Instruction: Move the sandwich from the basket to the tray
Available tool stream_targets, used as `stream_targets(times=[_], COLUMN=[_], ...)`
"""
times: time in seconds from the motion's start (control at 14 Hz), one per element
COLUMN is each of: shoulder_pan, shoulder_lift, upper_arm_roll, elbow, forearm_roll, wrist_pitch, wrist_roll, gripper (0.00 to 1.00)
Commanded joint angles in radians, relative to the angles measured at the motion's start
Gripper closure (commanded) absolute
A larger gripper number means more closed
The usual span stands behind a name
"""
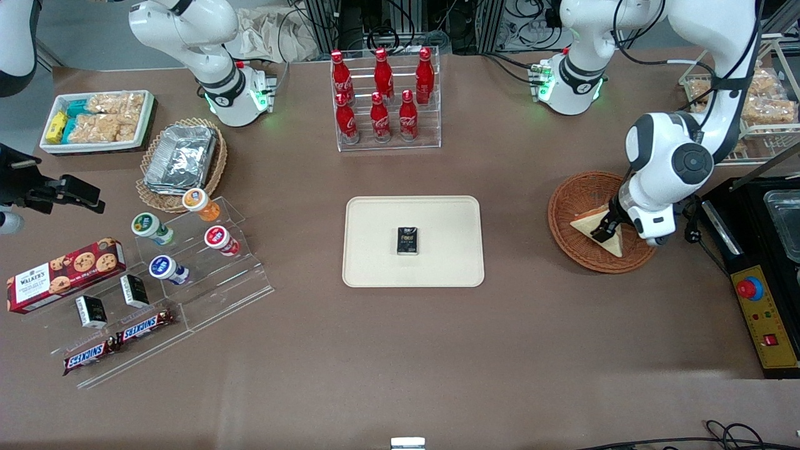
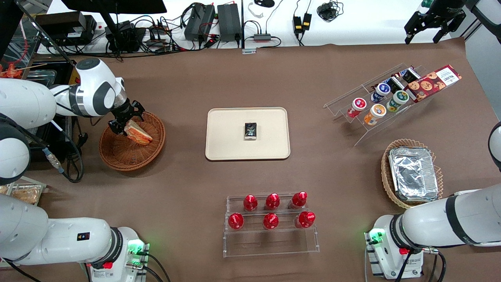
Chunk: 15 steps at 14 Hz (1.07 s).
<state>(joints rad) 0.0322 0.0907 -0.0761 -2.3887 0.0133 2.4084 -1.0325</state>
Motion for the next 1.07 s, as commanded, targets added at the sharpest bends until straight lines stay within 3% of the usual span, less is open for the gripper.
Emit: stream_targets(times=[0.0,0.36,0.57,0.79,1.0], shoulder_pan=[0.002,-0.005,-0.005,-0.006,-0.008], shoulder_lift=[-0.04,-0.095,-0.17,-0.193,-0.221], upper_arm_roll=[-0.008,-0.01,-0.008,-0.01,-0.01], elbow=[0.096,0.368,0.442,0.422,0.246], forearm_roll=[0.025,0.024,0.02,0.019,0.005], wrist_pitch=[-0.157,-0.533,-0.676,-0.663,-0.473], wrist_roll=[-0.037,-0.021,0.04,0.04,0.034], gripper=[0.0,0.0,0.0,0.0,0.0])
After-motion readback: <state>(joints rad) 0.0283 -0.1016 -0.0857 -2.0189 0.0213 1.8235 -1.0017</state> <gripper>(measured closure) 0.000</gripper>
